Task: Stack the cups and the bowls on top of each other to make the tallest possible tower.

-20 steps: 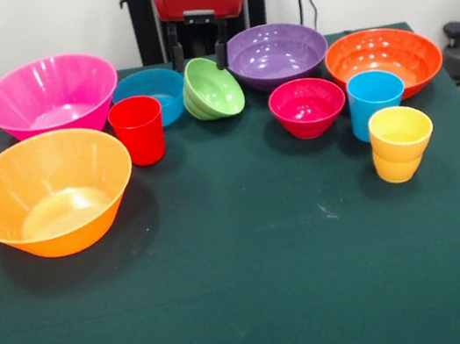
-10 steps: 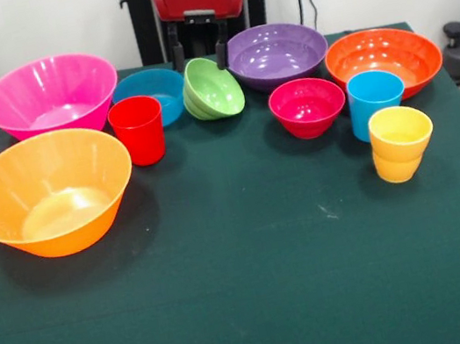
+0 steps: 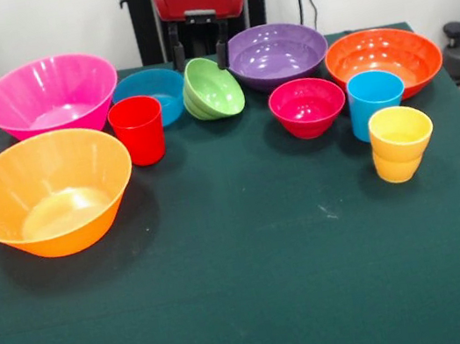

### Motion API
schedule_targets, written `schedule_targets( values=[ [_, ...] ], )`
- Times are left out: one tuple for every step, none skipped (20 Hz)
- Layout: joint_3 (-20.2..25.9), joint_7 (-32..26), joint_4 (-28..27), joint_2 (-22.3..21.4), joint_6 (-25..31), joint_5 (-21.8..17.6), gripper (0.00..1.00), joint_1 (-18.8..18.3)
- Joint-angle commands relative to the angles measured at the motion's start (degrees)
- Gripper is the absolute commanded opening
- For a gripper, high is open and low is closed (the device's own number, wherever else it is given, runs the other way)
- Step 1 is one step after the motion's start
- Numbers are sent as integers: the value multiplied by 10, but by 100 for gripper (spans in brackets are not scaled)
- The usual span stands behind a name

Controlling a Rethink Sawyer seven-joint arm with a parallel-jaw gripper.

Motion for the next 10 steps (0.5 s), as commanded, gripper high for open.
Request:
schedule_targets(
  values=[
    [8,21,3,32,2,1,100,16],
    [5,29,4,33,-1,4,100,17],
    [-1,41,6,33,-1,10,100,19],
    [-4,48,7,34,2,17,100,19],
    [-8,54,6,34,2,19,100,21],
    [-10,55,4,35,3,19,100,22],
    [-13,59,4,34,1,20,100,25],
    [-14,59,4,35,2,22,100,25],
    [-15,58,3,35,1,23,100,26],
    [-15,58,4,35,0,24,100,26]
  ],
)
